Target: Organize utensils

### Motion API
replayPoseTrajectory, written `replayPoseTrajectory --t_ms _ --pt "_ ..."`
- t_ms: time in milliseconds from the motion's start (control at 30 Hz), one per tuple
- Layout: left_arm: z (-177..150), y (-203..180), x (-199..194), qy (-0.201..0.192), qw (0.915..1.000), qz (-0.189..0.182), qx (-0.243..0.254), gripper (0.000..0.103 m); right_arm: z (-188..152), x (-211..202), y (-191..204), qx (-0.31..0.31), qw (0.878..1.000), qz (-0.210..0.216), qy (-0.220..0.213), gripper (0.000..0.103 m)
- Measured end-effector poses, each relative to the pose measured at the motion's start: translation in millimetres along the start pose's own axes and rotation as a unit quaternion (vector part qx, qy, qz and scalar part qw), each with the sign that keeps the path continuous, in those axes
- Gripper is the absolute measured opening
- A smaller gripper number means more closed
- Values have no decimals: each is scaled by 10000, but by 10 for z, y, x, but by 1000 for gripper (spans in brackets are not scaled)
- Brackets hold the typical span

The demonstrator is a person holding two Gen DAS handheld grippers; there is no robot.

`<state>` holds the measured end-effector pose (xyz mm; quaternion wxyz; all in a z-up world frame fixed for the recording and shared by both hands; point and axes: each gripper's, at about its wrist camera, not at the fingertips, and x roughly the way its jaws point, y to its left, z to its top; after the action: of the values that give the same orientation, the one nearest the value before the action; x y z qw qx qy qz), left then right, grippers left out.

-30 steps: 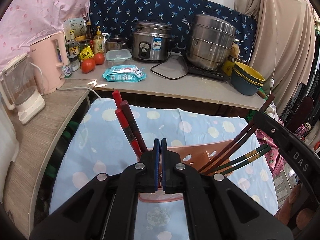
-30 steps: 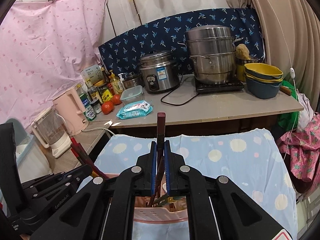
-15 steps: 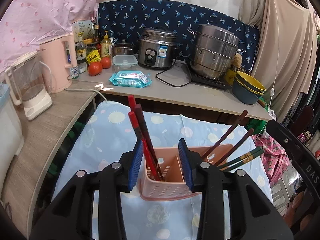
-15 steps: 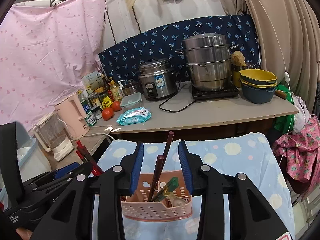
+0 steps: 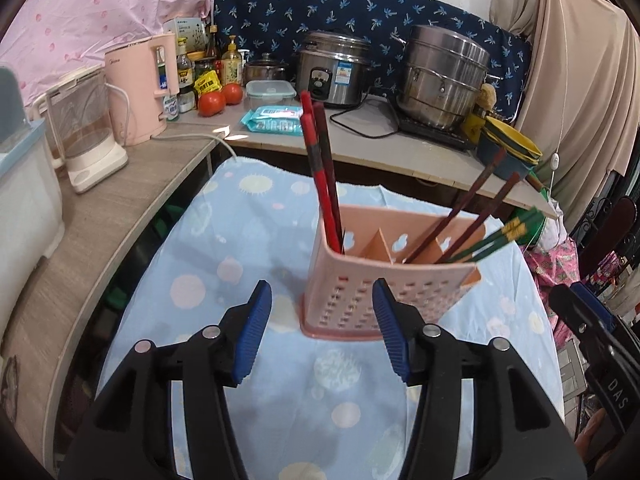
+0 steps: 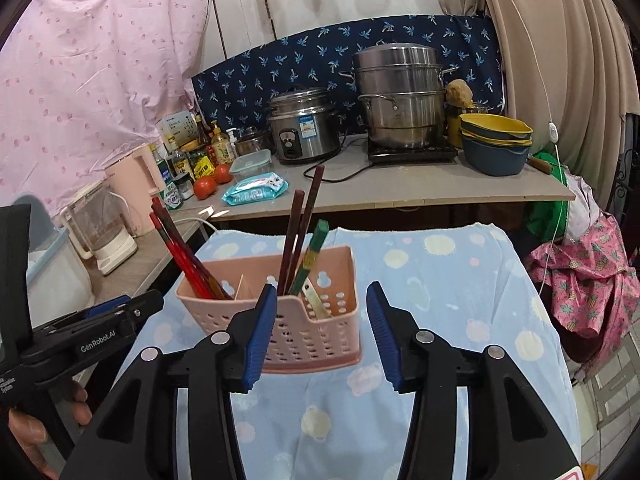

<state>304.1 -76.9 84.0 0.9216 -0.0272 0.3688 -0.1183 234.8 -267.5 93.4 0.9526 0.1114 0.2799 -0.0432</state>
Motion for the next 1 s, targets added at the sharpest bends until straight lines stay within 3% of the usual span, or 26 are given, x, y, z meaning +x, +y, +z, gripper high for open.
replayPoseTrajectory --t_ms 200,400,533,1000 --pt "-278 2 -29 167 9998 56 -1 58 -289 -104 -3 -53 9998 -90 176 57" --pt "-501 19 -65 342 9994 86 -8 59 -510 -150 -68 51 9992 -110 389 57" --pt "-635 8 -97 394 9991 147 -2 68 -649 -187 -90 76 9986 -133 510 57" --pt "-1019 -1 -197 623 9974 350 112 78 -1017 -339 -159 200 9967 -111 774 62"
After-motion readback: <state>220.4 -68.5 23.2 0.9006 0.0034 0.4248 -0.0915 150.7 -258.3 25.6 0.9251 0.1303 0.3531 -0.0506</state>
